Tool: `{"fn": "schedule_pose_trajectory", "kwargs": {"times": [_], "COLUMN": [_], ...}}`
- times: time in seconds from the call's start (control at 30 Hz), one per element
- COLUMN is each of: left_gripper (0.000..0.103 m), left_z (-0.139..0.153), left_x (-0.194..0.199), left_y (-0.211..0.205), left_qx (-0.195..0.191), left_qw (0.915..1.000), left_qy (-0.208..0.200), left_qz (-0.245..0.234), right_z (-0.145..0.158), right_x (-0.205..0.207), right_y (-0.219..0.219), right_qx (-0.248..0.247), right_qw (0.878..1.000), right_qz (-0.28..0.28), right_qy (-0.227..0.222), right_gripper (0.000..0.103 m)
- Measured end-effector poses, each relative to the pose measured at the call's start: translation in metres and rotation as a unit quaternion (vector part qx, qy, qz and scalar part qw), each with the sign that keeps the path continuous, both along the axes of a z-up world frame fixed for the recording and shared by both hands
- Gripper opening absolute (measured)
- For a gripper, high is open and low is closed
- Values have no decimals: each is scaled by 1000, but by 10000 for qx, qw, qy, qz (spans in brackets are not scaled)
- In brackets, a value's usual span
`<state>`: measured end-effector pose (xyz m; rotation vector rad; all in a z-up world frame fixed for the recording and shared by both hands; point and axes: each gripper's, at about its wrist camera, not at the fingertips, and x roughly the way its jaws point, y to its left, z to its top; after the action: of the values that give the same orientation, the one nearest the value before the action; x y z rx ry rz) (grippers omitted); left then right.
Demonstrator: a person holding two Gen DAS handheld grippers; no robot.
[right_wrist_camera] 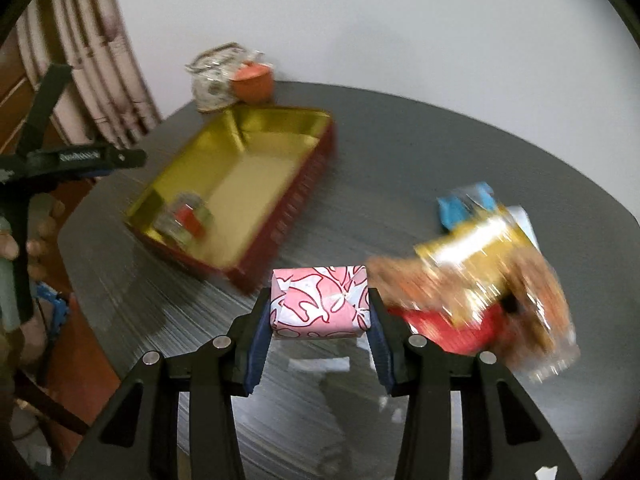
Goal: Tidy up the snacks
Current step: 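Carry the pink box into the tin beside the dark packet, open right gripper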
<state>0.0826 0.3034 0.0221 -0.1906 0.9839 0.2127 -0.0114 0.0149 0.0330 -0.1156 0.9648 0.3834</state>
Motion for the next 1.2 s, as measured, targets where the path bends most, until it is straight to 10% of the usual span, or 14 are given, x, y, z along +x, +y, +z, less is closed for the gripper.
{"fn": "schedule_pose_trajectory", "kwargs": {"times": [0.6, 1.2], "left_gripper": [77, 77], "left_z": [-8, -9], "left_x": [0, -1], "left_y": [43, 54], "left_qx": [-264, 90], "left_qw": [9980, 9994], "left_qy": [168, 228], "left_qz": [554, -234], "right_z": [-23, -61], "right_x": [57, 85], "right_y": [103, 130], "right_qx": [-323, -673], "right_qw": [9969, 9933], "right_qz": [686, 763], "right_qy": [214, 550], "right_gripper": [41, 41]}}
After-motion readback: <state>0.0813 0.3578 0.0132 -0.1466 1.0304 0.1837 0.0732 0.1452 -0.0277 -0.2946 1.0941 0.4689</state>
